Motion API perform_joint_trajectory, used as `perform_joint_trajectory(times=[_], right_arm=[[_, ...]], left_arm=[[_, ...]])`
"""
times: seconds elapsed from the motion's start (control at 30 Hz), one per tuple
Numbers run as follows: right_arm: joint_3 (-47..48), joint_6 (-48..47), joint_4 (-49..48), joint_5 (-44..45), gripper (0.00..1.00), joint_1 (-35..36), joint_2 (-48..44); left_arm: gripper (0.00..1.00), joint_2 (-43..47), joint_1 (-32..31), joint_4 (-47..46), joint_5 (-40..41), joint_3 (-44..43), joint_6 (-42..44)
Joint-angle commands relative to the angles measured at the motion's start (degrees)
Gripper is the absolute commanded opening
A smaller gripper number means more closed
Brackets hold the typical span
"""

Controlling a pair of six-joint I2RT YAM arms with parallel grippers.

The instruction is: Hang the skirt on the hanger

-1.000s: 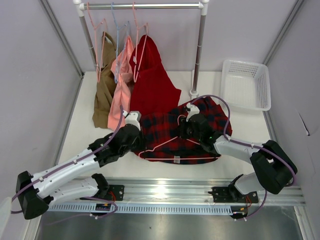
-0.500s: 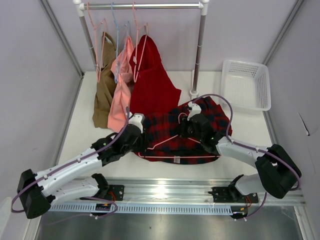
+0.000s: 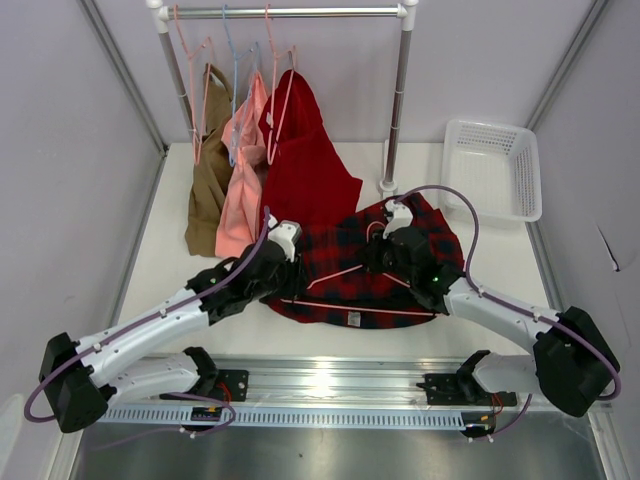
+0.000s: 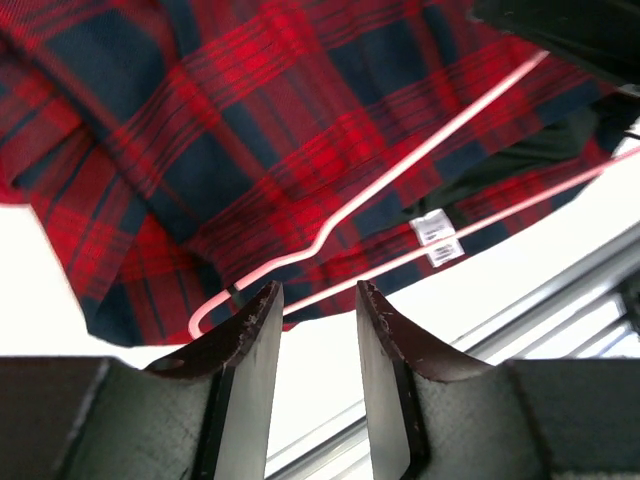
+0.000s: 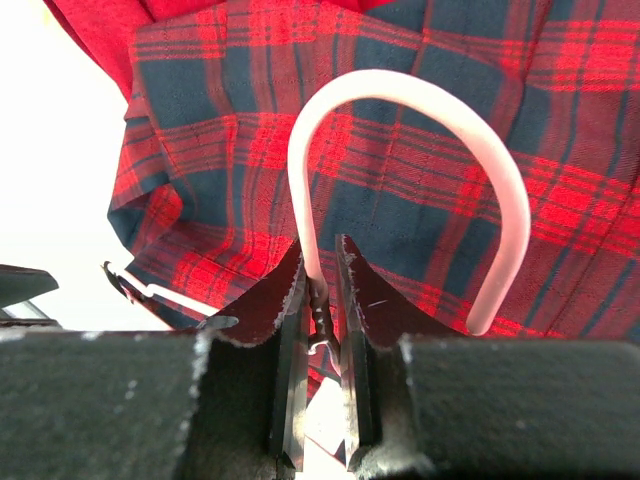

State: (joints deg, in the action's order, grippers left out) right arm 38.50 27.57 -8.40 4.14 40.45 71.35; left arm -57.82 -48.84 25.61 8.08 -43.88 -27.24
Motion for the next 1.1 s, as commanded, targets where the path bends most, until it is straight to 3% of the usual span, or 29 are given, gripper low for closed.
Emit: perform_joint_trajectory(times=[0.0,0.43,0.7,1.07], right_arm=[[3.24,-1.9,0.49,2.71,0.0,0.33,-2.44],[10.62,-6.91,5.5,6.58,0.0,1.04,-4.29],[18.18,-11.39,8.23,8.69,0.0,1.04,-4.03],[26.88,-12.89,10.42,7.28,0.0,-0.01,-2.27]], left_arm=[[0.41,1.04,0.41,-2.93,-2.62,-3.05,3.42],[0.44,-0.97,4.27,-2.23,-6.67,-9.82,7.99],[0.45,-2.65,6.83,0.5,-7.64,-18.86,11.33],[0.46,-2.47,9.55,3.04,-6.84,-24.23,10.9]])
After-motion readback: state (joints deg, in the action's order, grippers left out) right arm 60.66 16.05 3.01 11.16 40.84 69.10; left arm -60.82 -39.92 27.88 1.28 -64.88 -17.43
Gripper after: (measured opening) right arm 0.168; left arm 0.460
